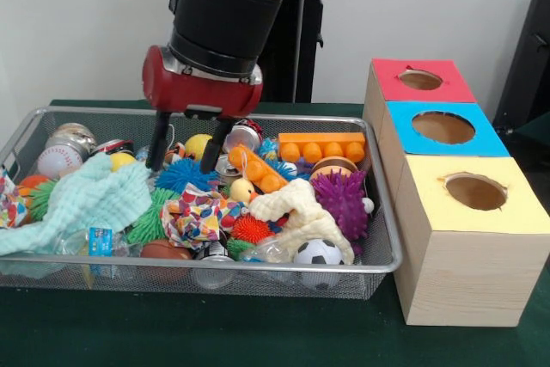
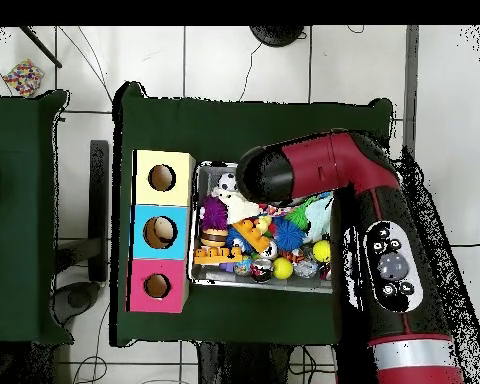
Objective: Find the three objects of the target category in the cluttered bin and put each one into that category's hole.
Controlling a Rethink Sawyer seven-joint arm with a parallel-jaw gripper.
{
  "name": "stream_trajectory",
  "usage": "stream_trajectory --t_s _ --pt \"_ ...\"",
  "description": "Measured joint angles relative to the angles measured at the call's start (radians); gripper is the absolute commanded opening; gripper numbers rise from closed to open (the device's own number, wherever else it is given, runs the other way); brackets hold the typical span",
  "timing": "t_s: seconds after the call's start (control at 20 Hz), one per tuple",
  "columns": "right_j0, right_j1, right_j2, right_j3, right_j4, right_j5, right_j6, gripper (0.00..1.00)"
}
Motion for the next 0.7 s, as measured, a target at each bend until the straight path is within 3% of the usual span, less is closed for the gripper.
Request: stream_trajectory --t_s 0.7 --pt "-0.031 0.079 0.047 0.000 -0.010 0.000 0.000 1.00"
